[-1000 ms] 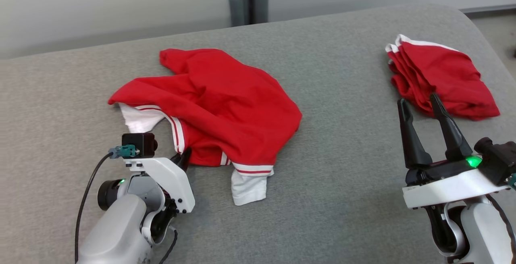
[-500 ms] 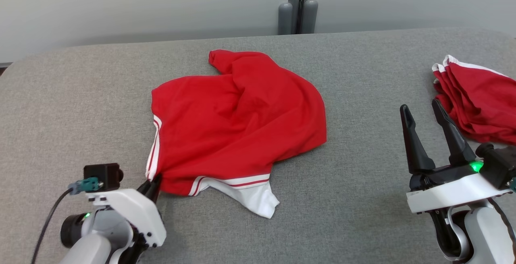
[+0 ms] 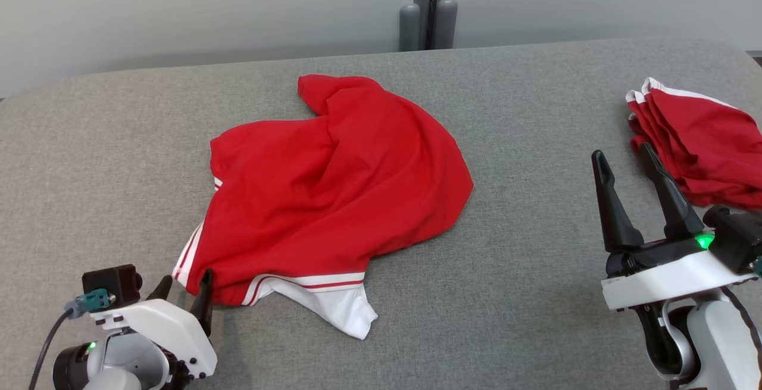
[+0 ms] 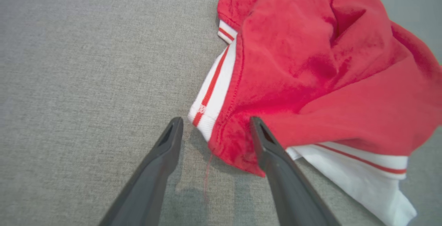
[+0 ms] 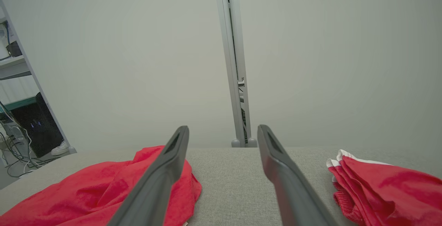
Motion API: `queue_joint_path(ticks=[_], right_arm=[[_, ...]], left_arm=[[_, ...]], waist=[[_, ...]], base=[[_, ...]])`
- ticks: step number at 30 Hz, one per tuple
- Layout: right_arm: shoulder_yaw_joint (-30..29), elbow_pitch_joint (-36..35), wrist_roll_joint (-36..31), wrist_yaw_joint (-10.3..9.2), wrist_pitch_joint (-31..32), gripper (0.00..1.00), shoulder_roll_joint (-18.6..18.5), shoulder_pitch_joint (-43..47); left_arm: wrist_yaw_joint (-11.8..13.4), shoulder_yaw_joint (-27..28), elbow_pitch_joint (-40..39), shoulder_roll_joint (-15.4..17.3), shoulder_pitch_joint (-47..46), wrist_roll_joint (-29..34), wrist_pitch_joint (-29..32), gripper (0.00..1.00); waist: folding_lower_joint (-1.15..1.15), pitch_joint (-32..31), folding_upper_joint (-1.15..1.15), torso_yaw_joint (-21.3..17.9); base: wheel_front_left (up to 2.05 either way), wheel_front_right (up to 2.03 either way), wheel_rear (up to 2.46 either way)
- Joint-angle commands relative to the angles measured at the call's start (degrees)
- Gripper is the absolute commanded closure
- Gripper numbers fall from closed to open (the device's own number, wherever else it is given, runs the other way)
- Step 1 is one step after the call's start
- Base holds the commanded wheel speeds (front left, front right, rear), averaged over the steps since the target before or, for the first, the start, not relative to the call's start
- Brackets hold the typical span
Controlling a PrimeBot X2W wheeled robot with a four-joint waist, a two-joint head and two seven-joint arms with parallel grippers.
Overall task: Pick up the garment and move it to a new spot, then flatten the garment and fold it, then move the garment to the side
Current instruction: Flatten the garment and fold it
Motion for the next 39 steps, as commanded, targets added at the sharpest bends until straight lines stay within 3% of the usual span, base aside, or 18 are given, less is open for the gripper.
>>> queue_joint_path(ticks=[1, 8, 16, 23, 29, 39], right_arm=[[-0.1, 0.2, 0.3, 0.01, -0.3, 0.0, -0.1, 0.5], [-0.3, 0.8, 0.5, 0.01, -0.3, 0.0, 0.5, 2.2], [-1.1, 1.6, 0.4, 0.01, -0.3, 0.0, 0.3, 3.4], [-2.1, 0.9, -0.2, 0.01, -0.3, 0.0, 0.7, 3.7], [-3.2, 1.1, -0.5, 0.01, -0.3, 0.0, 1.5, 4.8], [-1.9, 4.2, -0.6, 0.01, -0.3, 0.0, 1.8, 3.9]], left_arm=[[-0.1, 0.1, 0.2, 0.3, -0.4, 1.0, -1.1, 0.0], [1.4, -0.5, -4.3, 0.5, 0.8, 6.1, -9.6, 0.0], [1.9, -0.6, -10.7, -2.0, 3.9, 10.1, -20.2, 0.0], [1.3, 1.8, -13.9, -4.8, 5.7, 15.7, -22.2, 0.0], [-1.2, 6.5, -16.2, -8.9, 8.6, 21.8, -22.3, 0.0], [-7.0, 10.4, -14.2, -14.0, 9.0, 26.4, -22.3, 0.0]], waist=[[0.0, -0.2, 0.0, 0.3], [0.0, -1.4, 0.0, 2.0], [0.0, -2.1, 0.0, 2.9], [0.0, -2.8, 0.0, 2.7], [0.0, -3.2, 0.0, 2.3], [0.0, -2.6, 0.0, 2.3]], base=[[0.0, 0.0, 0.0], [0.0, 0.0, 0.0], [0.0, 0.0, 0.0], [0.0, 0.0, 0.0], [0.0, 0.0, 0.0], [0.0, 0.0, 0.0]])
